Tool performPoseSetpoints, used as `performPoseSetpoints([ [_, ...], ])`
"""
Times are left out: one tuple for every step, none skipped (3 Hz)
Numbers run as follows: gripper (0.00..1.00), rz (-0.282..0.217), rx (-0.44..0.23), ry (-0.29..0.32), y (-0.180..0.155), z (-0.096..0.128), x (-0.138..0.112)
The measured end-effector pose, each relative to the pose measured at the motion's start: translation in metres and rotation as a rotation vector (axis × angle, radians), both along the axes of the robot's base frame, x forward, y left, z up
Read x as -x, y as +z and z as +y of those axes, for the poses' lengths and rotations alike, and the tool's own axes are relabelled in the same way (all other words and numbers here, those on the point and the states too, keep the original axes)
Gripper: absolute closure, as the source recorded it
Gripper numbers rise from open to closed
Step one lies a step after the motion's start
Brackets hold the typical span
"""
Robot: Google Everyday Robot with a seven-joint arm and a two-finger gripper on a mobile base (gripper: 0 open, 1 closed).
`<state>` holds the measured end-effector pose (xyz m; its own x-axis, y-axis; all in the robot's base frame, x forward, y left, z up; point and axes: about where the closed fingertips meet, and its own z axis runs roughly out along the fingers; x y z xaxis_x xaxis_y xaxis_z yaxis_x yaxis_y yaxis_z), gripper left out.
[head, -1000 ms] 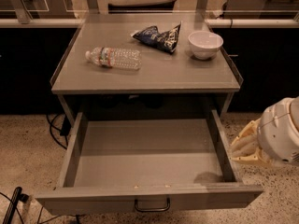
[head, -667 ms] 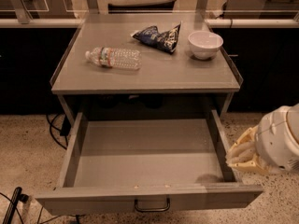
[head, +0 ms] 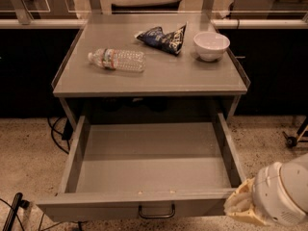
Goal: Close top drawer
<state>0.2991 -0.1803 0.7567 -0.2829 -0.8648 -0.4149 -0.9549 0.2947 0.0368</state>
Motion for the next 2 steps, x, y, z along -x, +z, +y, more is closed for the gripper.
performPoseSetpoints([
  [1.00, 0.036, -0.039, -0.007, -0.030, 0.007, 0.011],
  [1.00, 0.049, -0.096, 0.002, -0.060, 0.024, 0.005],
])
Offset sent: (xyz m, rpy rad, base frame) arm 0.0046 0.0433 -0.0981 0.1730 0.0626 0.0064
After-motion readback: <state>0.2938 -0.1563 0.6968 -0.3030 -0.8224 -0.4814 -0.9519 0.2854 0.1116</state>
